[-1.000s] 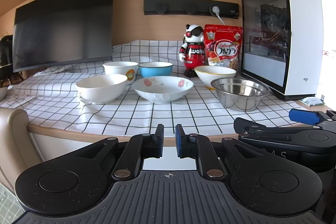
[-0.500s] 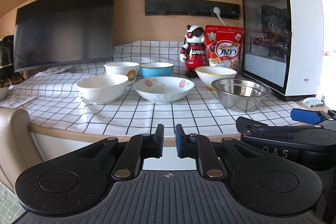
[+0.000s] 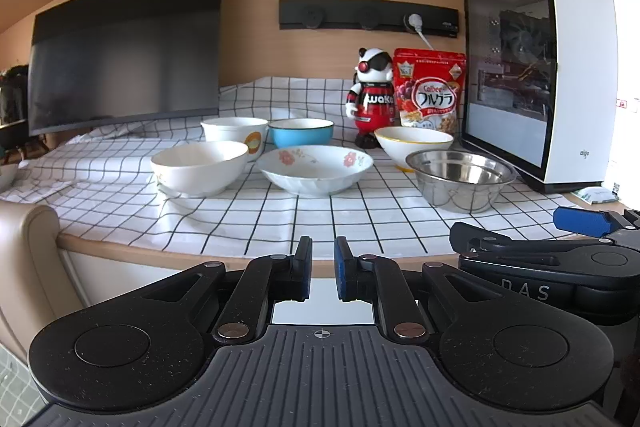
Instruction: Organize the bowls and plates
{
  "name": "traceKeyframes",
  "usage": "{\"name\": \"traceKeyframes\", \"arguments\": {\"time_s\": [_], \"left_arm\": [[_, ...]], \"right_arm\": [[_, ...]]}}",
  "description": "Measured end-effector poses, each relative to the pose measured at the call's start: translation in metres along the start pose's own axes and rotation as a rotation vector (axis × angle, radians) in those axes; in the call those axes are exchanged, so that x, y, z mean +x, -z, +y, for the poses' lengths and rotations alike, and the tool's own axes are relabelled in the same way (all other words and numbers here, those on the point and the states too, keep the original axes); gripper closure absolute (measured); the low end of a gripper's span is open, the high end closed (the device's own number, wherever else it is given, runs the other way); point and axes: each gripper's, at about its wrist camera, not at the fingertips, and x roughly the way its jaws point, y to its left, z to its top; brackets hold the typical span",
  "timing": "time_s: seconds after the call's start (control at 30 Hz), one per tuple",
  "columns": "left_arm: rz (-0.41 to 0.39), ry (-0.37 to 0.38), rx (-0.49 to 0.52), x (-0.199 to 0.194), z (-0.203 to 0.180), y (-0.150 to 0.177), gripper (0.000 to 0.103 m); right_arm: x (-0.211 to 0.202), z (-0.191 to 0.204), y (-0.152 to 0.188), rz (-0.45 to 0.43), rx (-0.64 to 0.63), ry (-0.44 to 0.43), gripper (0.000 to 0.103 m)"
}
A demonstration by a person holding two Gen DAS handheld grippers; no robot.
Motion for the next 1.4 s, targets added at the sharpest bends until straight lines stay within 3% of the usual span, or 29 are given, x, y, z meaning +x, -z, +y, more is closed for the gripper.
{"name": "traceKeyframes", "arguments": {"time_s": [1.4], "left_arm": [[0.012,-0.011,-0.007,-0.0020,0.0040,0.0059,0.089]], "right_arm": [[0.0057,0.0048,0.0024,0.026,-0.008,-0.007,0.000]]}}
